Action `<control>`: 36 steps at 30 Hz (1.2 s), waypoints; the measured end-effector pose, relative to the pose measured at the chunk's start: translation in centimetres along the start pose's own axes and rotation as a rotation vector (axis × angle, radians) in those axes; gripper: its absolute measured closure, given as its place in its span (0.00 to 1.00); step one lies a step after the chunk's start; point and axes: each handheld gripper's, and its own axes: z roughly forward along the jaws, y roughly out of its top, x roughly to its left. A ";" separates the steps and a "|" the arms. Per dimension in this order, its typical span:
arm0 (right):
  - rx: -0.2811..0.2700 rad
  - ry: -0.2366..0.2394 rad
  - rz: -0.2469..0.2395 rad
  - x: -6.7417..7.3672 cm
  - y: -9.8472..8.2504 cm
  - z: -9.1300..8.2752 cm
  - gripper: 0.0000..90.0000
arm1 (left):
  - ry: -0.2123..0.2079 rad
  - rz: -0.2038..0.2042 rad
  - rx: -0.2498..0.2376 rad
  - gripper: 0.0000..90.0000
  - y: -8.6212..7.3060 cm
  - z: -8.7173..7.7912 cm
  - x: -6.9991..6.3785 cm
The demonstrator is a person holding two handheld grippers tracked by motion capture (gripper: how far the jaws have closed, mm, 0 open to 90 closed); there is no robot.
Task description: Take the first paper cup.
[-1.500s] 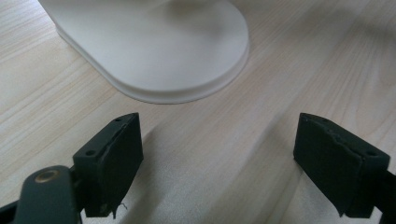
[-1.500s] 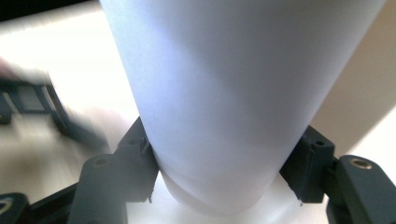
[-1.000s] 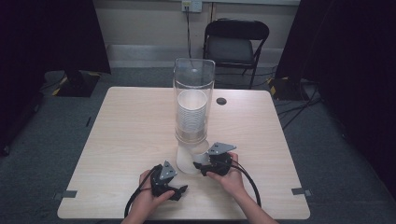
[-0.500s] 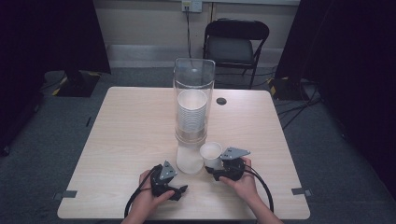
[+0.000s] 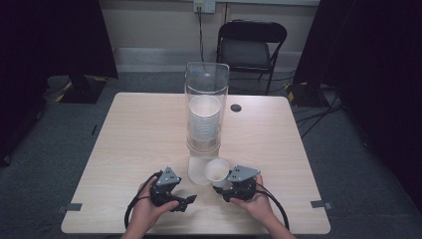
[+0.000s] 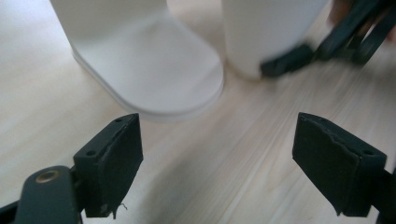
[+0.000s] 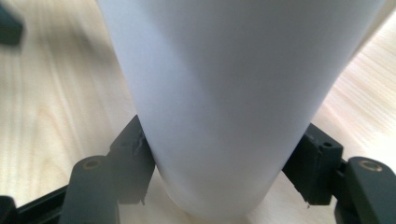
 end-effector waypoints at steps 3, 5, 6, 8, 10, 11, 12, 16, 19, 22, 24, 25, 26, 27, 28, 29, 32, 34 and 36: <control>0.009 0.009 -0.021 0.5 0.2 0.4 0.37 | -0.003 0.006 -0.022 0.18 1.0 -1.0 -0.1; 0.012 0.019 -0.030 0.9 0.4 0.8 0.37 | -0.004 0.007 -0.039 0.18 1.6 -1.4 -0.2; 0.013 0.023 -0.037 1.1 0.5 0.9 0.37 | -0.003 -0.003 -0.054 0.18 1.9 -1.6 -0.3; 0.013 0.036 -0.066 1.6 0.7 1.2 0.37 | -0.018 -0.036 -0.078 0.18 2.3 -1.8 -0.3; 0.012 0.041 -0.103 2.3 1.0 1.5 0.36 | -0.020 -0.048 -0.088 0.18 2.5 -2.0 -0.3; 0.007 0.040 -0.127 2.6 1.2 1.7 0.36 | -0.025 -0.048 -0.082 0.18 2.5 -1.9 -0.3; -0.003 0.051 -0.140 2.9 1.4 1.8 0.36 | -0.019 -0.046 -0.070 0.19 2.4 -1.8 -0.3; -0.005 0.070 -0.176 3.8 1.9 2.2 0.36 | -0.028 -0.097 -0.072 0.45 2.2 -1.9 0.0; 0.002 0.077 -0.206 4.5 2.1 2.4 0.36 | -0.048 -0.126 -0.059 0.58 2.2 -2.0 0.2; -0.005 0.094 -0.210 5.1 2.6 2.7 0.36 | -0.040 -0.135 -0.036 0.79 2.1 -2.1 0.3; -0.008 0.095 -0.208 5.2 2.7 2.8 0.36 | -0.033 -0.150 -0.020 0.82 2.0 -2.2 0.5; -0.015 0.095 -0.210 5.4 2.8 2.8 0.36 | -0.029 -0.160 -0.009 0.86 2.0 -2.2 0.5; -0.010 0.089 -0.218 5.6 2.9 3.0 0.36 | -0.021 -0.172 -0.004 0.90 2.0 -2.3 0.6; -0.010 0.089 -0.218 5.6 2.9 3.0 0.36 | -0.017 -0.175 0.003 0.90 2.0 -2.3 0.7; -0.009 0.089 -0.220 5.7 2.9 3.1 0.35 | -0.015 -0.181 0.009 0.92 1.9 -2.4 0.9; -0.007 0.088 -0.215 5.8 3.0 3.2 0.33 | -0.007 -0.192 0.010 0.96 1.8 -2.5 1.0; -0.004 0.074 -0.190 5.7 3.0 3.6 0.30 | 0.018 -0.235 0.020 0.96 1.5 -3.1 1.9; -0.004 0.054 -0.172 5.3 2.9 3.5 0.27 | 0.029 -0.277 0.017 0.97 1.3 -3.6 2.6; -0.008 0.048 -0.150 4.9 2.7 3.3 0.28 | 0.068 -0.305 0.019 0.97 1.0 -4.1 3.5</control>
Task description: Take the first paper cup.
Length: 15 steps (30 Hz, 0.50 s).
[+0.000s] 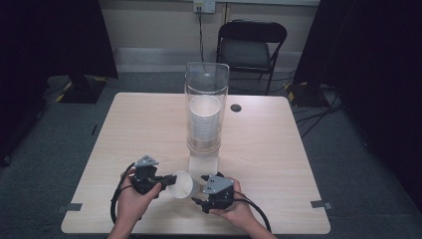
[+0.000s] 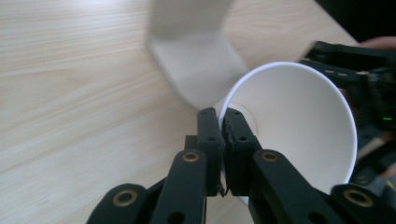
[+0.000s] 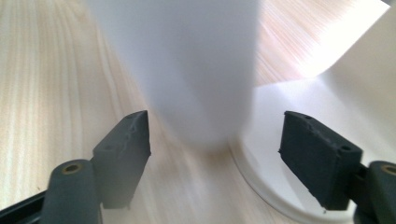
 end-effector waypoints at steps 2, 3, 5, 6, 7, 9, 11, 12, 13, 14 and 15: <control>0.014 -0.011 0.006 -0.4 -0.5 -0.4 0.27 | 0.039 -0.032 -0.004 0.97 0.0 -0.5 1.1; 0.014 -0.011 0.006 -0.4 -0.5 -0.4 0.27 | 0.066 -0.031 -0.005 0.97 -0.1 -0.7 1.4; 0.023 -0.024 0.009 -0.7 -0.8 -0.7 0.27 | 0.118 -0.060 -0.015 0.96 -0.2 -1.3 2.5; 0.023 -0.027 0.015 -0.8 -0.9 -0.8 0.27 | 0.147 -0.059 -0.013 0.96 -0.2 -1.7 3.0; 0.022 -0.031 0.023 -1.0 -0.9 -1.0 0.27 | 0.170 -0.055 -0.010 0.96 -0.2 -2.0 3.4; 0.020 -0.041 0.034 -1.2 -1.0 -1.2 0.27 | 0.195 -0.076 -0.026 0.96 -0.1 -2.5 4.1; 0.018 -0.049 0.041 -1.5 -1.0 -1.4 0.27 | 0.231 -0.085 -0.042 0.96 0.0 -3.1 4.8; 0.018 -0.055 0.043 -1.6 -1.0 -1.5 0.27 | 0.242 -0.085 -0.046 0.96 0.1 -3.2 5.0; 0.019 -0.060 0.048 -1.6 -1.1 -1.6 0.27 | 0.248 -0.084 -0.049 0.96 0.1 -3.3 5.2; 0.021 -0.059 0.050 -1.7 -1.1 -1.6 0.27 | 0.240 -0.088 -0.061 0.95 0.1 -3.2 5.3; 0.024 -0.063 0.055 -1.8 -1.1 -1.6 0.27 | 0.231 -0.093 -0.065 0.88 0.1 -3.1 5.4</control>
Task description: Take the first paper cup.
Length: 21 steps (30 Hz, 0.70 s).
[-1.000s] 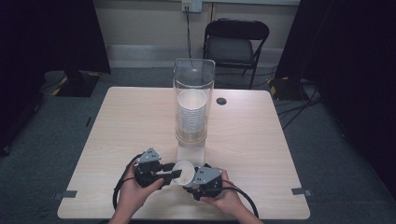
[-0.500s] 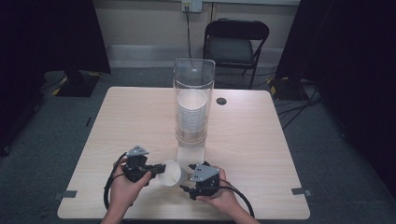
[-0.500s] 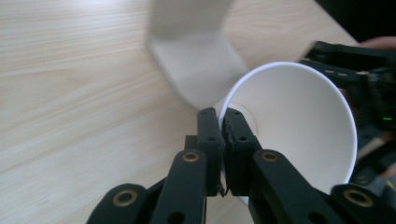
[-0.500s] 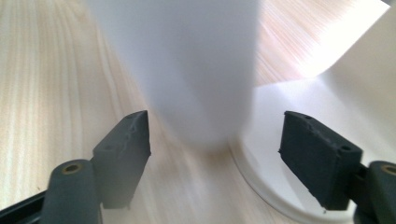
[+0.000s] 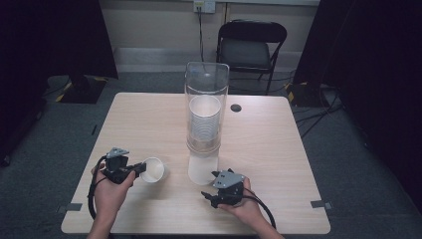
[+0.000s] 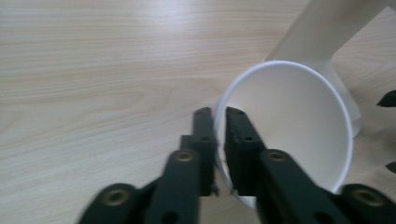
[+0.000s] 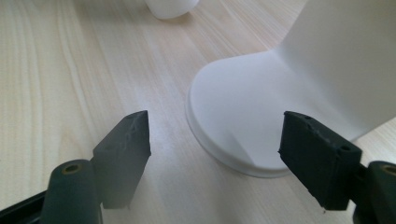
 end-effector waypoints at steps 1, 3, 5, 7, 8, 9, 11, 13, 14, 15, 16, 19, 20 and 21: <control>0.001 -0.004 0.001 -0.1 0.0 0.0 0.27 | -0.002 0.005 -0.018 0.81 -0.1 0.1 0.0; 0.005 -0.003 0.010 -0.2 -0.1 0.0 0.27 | -0.005 0.022 -0.034 0.68 -0.1 0.2 -0.2; 0.006 0.000 0.017 -0.4 -0.3 -0.1 0.27 | -0.026 0.024 -0.054 0.59 -0.1 0.1 -0.3; 0.010 -0.001 0.021 -0.4 -0.4 -0.2 0.27 | -0.033 0.043 -0.077 0.53 -0.1 0.0 -0.6; 0.013 0.003 0.020 -0.5 -0.4 -0.2 0.27 | -0.034 0.045 -0.080 0.50 -0.1 -0.2 -0.7; 0.014 0.001 0.021 -0.6 -0.5 -0.2 0.27 | -0.032 0.057 -0.091 0.41 -0.1 -0.3 -0.7; 0.020 0.002 0.025 -0.7 -0.6 -0.3 0.26 | -0.032 0.081 -0.100 0.39 -0.1 -0.6 -0.9; 0.025 -0.003 0.035 -0.9 -0.7 -0.4 0.26 | -0.041 0.085 -0.102 0.32 -0.1 -0.9 -1.0; 0.028 -0.004 0.039 -1.0 -0.7 -0.5 0.26 | -0.038 0.093 -0.101 0.30 -0.2 -1.1 -1.1; 0.027 -0.006 0.048 -1.1 -0.7 -0.5 0.25 | -0.030 0.108 -0.096 0.29 -0.2 -1.4 -1.2; 0.023 -0.008 0.057 -1.2 -0.7 -0.6 0.25 | -0.034 0.112 -0.092 0.27 -0.2 -1.5 -1.3; 0.021 -0.009 0.068 -1.5 -0.8 -0.7 0.25 | -0.058 0.128 -0.070 0.25 -0.9 -1.6 -1.3; 0.021 -0.011 0.069 -1.5 -0.8 -0.7 0.25 | -0.058 0.134 -0.063 0.24 -1.2 -1.5 -1.2; 0.021 -0.012 0.068 -1.6 -0.7 -0.7 0.25 | -0.061 0.130 -0.052 0.23 -1.5 -1.5 -1.0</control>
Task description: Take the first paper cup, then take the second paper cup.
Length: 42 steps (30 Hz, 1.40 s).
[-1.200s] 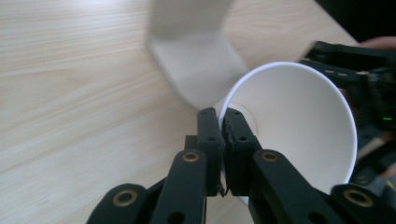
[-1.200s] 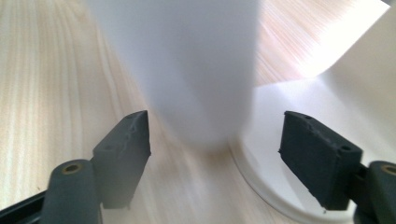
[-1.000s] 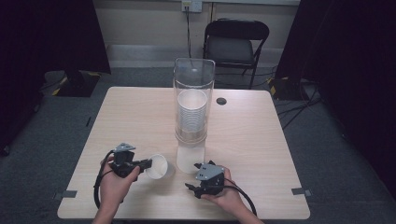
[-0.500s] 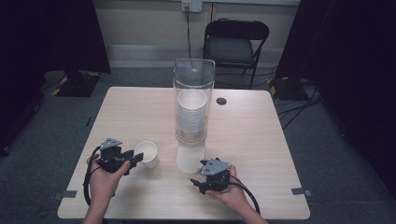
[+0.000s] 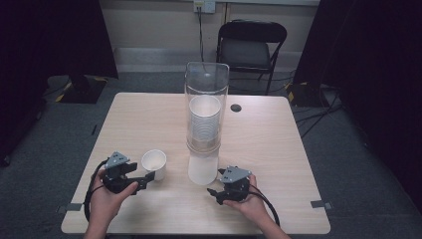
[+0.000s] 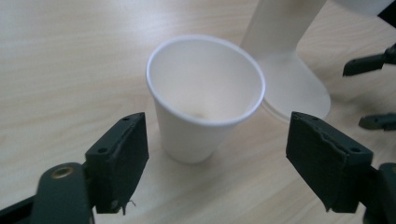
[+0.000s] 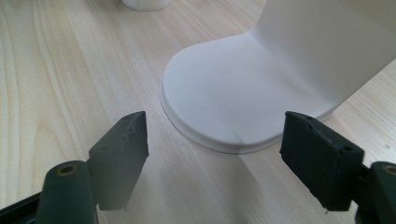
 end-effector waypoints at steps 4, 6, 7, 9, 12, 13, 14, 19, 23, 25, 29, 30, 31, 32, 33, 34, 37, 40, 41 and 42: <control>-0.007 -0.001 0.002 -0.2 0.2 0.2 0.26 | -0.030 0.013 0.022 0.19 -1.5 0.2 0.6; -0.007 -0.002 0.006 -0.3 0.2 0.2 0.25 | -0.037 0.016 0.041 0.19 -2.4 0.7 0.6; -0.007 -0.006 0.011 -0.4 0.2 0.2 0.25 | -0.049 0.042 0.068 0.19 -2.9 1.1 0.7; -0.017 -0.015 0.030 -0.7 0.3 0.0 0.25 | -0.038 0.072 0.116 0.19 -3.9 2.0 0.7; -0.025 -0.024 0.052 -1.1 0.3 -0.2 0.23 | -0.037 0.073 0.135 0.20 -4.5 2.6 1.0; -0.027 -0.027 0.056 -1.2 0.3 -0.2 0.23 | -0.032 0.067 0.137 0.20 -4.7 2.8 1.0; -0.028 -0.028 0.057 -1.3 0.3 -0.3 0.23 | -0.028 0.076 0.143 0.20 -5.0 2.9 1.0; -0.029 -0.030 0.078 -1.5 0.8 -0.2 0.23 | -0.007 0.152 0.139 0.18 -5.8 3.5 0.8; -0.026 -0.012 0.086 -1.4 1.2 0.1 0.22 | -0.001 0.234 0.115 0.17 -6.3 3.7 0.8; -0.031 -0.008 0.089 -1.4 1.4 0.2 0.22 | -0.010 0.240 0.109 0.16 -6.4 3.7 0.8; -0.032 -0.012 0.099 -1.4 1.5 0.4 0.21 | -0.009 0.244 0.111 0.16 -6.4 3.7 0.8; -0.032 -0.012 0.101 -1.5 1.5 0.4 0.21 | -0.010 0.244 0.111 0.16 -6.4 3.7 0.8; -0.031 -0.011 0.106 -1.5 1.4 0.4 0.21 | -0.010 0.245 0.110 0.16 -6.4 3.7 0.8; -0.031 -0.012 0.108 -1.5 1.4 0.4 0.21 | -0.011 0.246 0.110 0.16 -6.4 3.8 0.8; -0.029 -0.012 0.110 -1.5 1.4 0.3 0.21 | -0.012 0.246 0.110 0.16 -6.4 3.8 0.8; -0.027 -0.013 0.110 -1.5 1.4 0.3 0.21 | -0.013 0.247 0.111 0.15 -6.4 3.8 0.8; -0.026 -0.011 0.109 -1.4 1.4 0.3 0.21 | -0.013 0.248 0.111 0.15 -6.4 3.8 0.8; -0.034 -0.015 0.110 -1.4 1.6 0.2 0.21 | -0.016 0.249 0.112 0.15 -6.4 3.8 0.8; -0.041 -0.018 0.121 -1.5 1.6 0.1 0.21 | -0.016 0.249 0.112 0.14 -6.4 3.8 0.8; -0.051 -0.013 0.141 -1.6 1.8 0.1 0.21 | -0.014 0.256 0.113 0.14 -6.4 3.8 0.8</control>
